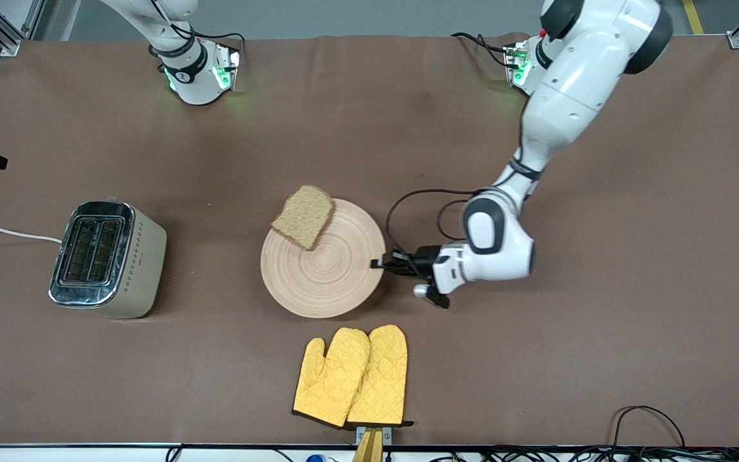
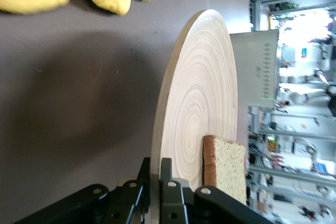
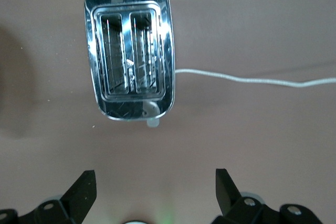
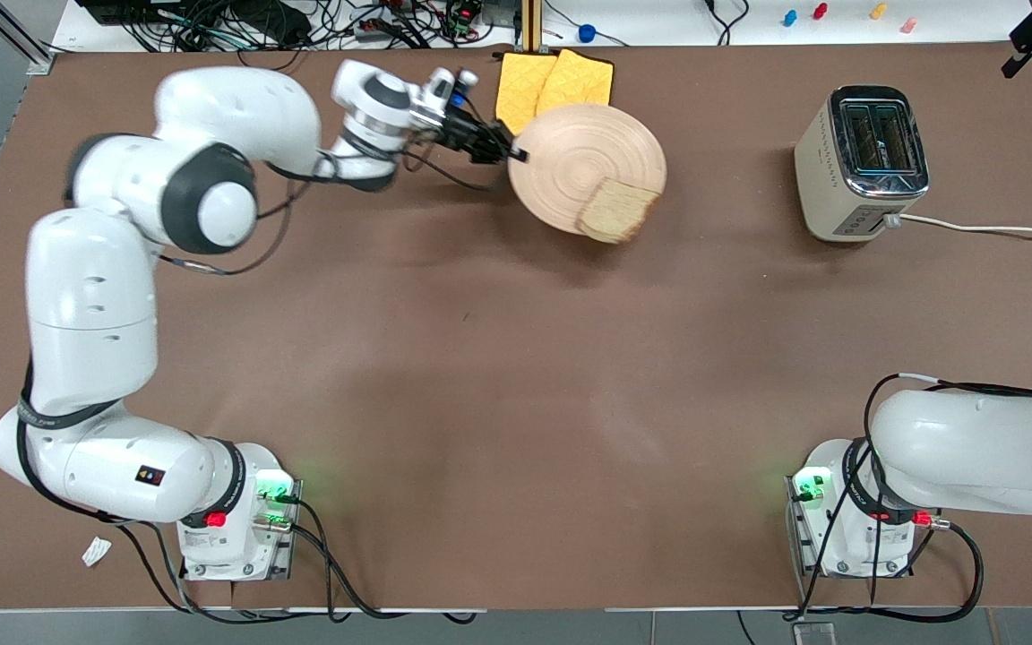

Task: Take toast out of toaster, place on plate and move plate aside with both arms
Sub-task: 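Drag the plate away from the toaster with the left gripper while the right gripper withdraws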

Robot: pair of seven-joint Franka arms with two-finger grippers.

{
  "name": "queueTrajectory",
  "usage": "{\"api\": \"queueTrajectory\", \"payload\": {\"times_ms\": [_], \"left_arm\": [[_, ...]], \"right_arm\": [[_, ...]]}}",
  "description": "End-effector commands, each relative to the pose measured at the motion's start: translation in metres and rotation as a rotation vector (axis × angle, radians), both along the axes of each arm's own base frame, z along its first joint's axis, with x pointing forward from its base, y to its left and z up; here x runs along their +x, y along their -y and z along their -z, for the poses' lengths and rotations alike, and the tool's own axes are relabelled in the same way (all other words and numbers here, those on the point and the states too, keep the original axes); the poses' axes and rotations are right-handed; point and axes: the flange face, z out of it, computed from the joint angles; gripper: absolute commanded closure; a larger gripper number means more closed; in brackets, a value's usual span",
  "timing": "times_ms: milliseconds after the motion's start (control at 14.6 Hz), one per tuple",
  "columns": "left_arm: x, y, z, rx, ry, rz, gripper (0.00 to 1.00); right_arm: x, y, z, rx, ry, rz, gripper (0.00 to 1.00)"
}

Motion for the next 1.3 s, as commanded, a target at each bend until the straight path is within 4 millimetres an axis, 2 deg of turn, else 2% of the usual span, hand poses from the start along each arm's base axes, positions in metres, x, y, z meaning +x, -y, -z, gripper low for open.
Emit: {"api": "queueTrajectory", "payload": {"times_ms": [0, 206, 274, 480, 549, 617, 891, 1097, 1234], "left_arm": [[0.010, -0.071, -0.017, -0.045, -0.028, 0.070, 1.00], [0.030, -0.168, -0.015, -0.078, -0.015, 0.057, 1.00], [0.036, -0.209, -0.010, -0.085, -0.007, 0.039, 1.00], [0.037, -0.321, 0.025, -0.026, 0.042, 0.019, 1.00], [0.033, -0.347, 0.039, -0.038, 0.044, 0.011, 1.00], [0.033, -0.375, 0.043, -0.050, 0.057, -0.014, 1.00], [0.022, -0.457, 0.047, -0.035, 0.038, -0.075, 0.99], [0.011, -0.510, 0.060, 0.006, 0.035, -0.097, 0.99], [0.002, -0.535, 0.075, -0.007, 0.017, -0.126, 0.98]], "right_arm": [[-0.002, -0.015, -0.010, 0.002, -0.019, 0.047, 0.00], [0.002, -0.047, -0.016, -0.010, -0.014, 0.079, 0.00], [0.003, -0.059, -0.018, -0.013, -0.013, 0.082, 0.00], [0.003, -0.083, -0.025, -0.020, -0.009, 0.082, 0.00], [0.003, -0.087, -0.026, -0.020, -0.007, 0.074, 0.00], [0.004, -0.089, -0.025, -0.020, -0.009, 0.069, 0.00], [0.000, -0.116, -0.031, -0.026, -0.003, 0.051, 0.00], [-0.001, -0.122, -0.034, -0.027, 0.005, 0.040, 0.00], [-0.001, -0.125, -0.034, -0.028, 0.006, 0.034, 0.00]]}}
